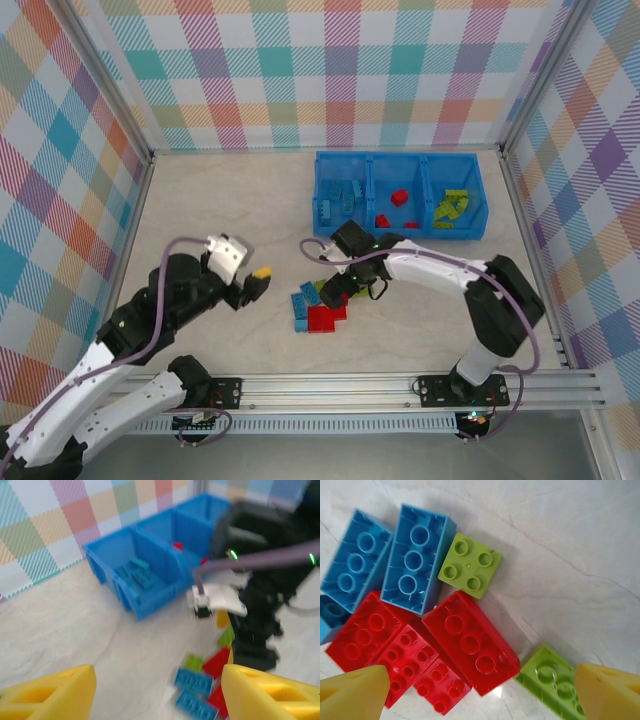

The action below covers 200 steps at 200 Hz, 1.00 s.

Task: Sort the legos into containers by color

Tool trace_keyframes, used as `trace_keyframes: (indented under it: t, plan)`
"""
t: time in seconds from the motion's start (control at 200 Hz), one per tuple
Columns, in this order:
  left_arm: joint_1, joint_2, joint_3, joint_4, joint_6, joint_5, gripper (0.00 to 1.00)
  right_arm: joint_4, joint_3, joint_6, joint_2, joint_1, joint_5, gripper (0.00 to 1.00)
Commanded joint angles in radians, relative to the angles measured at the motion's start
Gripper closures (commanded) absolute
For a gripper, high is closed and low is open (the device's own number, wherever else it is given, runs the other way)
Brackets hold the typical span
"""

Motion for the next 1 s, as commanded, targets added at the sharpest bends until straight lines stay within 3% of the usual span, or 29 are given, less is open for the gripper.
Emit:
trace_keyframes:
  t: [0.0,0.1,0.205,0.405,0.73,0.87,0.995]
  plan:
    - [-0.006,-0.068,-0.099,-0.050,0.194,0.083,0.27,-0.075,0.052,-0.099,0.063,0.002,-0.013,0.07]
    - [-0.003,-0.089,-0.133,-0.003,0.266,0.147,0.19,-0.089,0.063,-0.100,0.095,0.005,-0.038,0.11]
    - [-0.004,-0.063,-0.122,-0.026,0.321,0.118,0.14,-0.078,0.051,-0.089,0.102,0.007,-0.022,0.15]
    - [-0.002,-0.051,-0.125,-0.040,0.329,0.161,0.09,-0.031,0.026,-0.070,0.095,0.007,0.006,0.27]
    - [-0.002,-0.062,-0.145,-0.038,0.356,0.222,0.05,-0.039,0.052,-0.107,0.148,0.009,0.014,0.31]
    - [-0.002,-0.057,-0.148,-0.043,0.360,0.217,0.04,-0.029,0.073,-0.124,0.178,0.009,0.036,0.39]
    - [-0.002,-0.055,-0.150,-0.043,0.360,0.211,0.04,-0.017,0.087,-0.130,0.193,0.008,0.039,0.54]
